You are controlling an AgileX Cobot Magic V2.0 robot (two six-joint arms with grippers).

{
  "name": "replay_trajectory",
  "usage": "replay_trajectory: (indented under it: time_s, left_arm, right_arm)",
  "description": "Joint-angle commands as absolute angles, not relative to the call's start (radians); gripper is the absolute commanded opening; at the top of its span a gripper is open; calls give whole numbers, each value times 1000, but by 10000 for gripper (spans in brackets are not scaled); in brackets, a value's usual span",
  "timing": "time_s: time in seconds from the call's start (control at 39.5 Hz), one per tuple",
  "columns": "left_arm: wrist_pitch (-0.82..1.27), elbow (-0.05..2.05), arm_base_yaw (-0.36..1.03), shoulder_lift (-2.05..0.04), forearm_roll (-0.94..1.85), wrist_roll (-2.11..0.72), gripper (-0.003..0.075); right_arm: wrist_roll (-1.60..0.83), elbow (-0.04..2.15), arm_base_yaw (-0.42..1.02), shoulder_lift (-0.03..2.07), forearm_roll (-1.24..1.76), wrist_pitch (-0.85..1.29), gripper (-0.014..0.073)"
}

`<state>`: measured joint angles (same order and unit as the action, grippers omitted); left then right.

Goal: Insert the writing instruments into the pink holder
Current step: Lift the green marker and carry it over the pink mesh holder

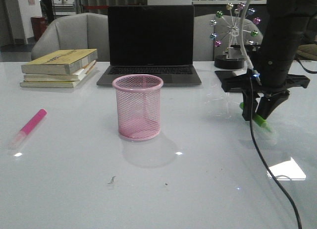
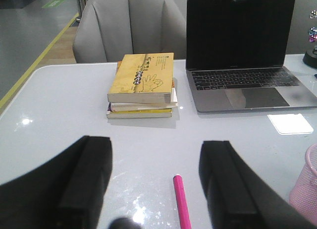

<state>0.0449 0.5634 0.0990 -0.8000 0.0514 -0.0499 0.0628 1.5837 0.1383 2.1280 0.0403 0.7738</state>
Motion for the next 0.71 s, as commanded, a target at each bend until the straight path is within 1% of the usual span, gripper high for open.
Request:
replay_trajectory:
  time_s: [0.0, 0.15, 0.35, 0.53, 0.68]
  left_arm:
    - [-42, 600, 100, -796, 57, -51, 458]
    - [-42, 600, 100, -796, 57, -51, 458]
    - [-42, 600, 100, -796, 57, -51, 458]
    - [-42, 600, 100, -796, 57, -51, 458]
    - [-42, 600, 100, -796, 55, -51, 458]
  right_arm:
    - [61, 1614, 148, 2008, 36, 667, 52]
    - [61, 1614, 186, 1893, 35, 540, 52]
    - [61, 1611, 272, 1772, 46, 440, 52]
    - [61, 1591, 406, 1746, 47, 263, 52]
    - [61, 1507, 493, 1746, 47, 72, 52]
